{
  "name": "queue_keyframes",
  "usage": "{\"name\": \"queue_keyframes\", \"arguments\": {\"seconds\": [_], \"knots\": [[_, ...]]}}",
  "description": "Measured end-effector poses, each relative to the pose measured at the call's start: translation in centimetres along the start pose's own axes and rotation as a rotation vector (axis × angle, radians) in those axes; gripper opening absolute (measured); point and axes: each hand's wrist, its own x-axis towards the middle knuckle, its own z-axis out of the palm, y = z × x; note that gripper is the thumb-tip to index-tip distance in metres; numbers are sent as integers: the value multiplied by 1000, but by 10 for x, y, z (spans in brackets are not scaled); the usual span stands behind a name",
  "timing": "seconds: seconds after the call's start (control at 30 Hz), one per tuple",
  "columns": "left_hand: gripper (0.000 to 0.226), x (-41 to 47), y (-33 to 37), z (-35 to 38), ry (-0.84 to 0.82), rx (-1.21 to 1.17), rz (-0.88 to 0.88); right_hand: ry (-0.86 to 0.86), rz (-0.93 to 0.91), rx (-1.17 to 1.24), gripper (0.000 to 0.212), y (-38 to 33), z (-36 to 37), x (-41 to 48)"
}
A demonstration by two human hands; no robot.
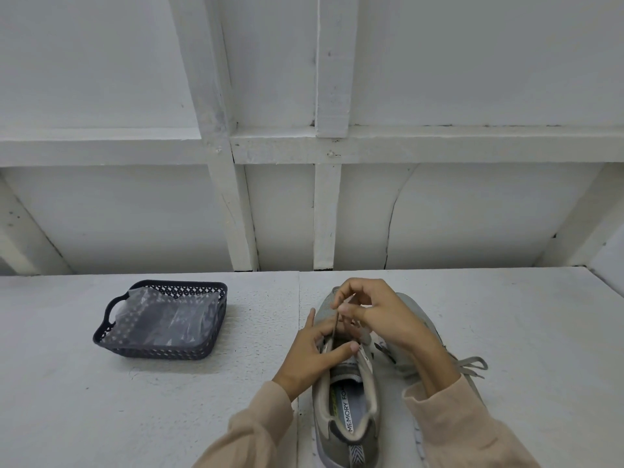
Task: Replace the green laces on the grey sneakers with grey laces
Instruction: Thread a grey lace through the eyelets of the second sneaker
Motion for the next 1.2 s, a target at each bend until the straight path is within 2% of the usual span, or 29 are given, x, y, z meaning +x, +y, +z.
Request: {"name": "queue_keyframes", "arguments": {"seconds": [0.1, 0.3, 0.53, 0.63, 0.7, 0.77, 0.83, 0.97, 1.07, 1.2], "knots": [[32, -1, 2, -4, -4, 8, -16, -35, -28, 89, 17, -6, 0, 4], [19, 1, 11, -7, -48, 3, -42, -83, -61, 158, 18, -5, 2, 4], [14, 3, 18, -8, -37, -4, -82, -220, -65, 237, 17, -6, 3, -4], [20, 3, 20, -7, -58, -29, -65, -247, -74, 295, 19, -4, 4, -6], [23, 4, 16, -8, -57, -27, -52, -248, -101, 372, 17, -3, 3, -8], [13, 5, 11, -10, -49, -2, -36, -248, -147, 483, 10, -4, 2, -8], [14, 4, 6, -10, -49, -2, -27, -246, -185, 600, 6, -7, 0, -6], [14, 5, 1, -10, -58, -2, -26, -282, -278, 791, 8, -17, -7, 1], [11, 5, -1, -11, -58, 9, -27, -304, -345, 903, 18, -32, -15, 10], [19, 5, -1, -13, -64, 1, -25, -302, -400, 1085, 17, -63, -31, 25]]}}
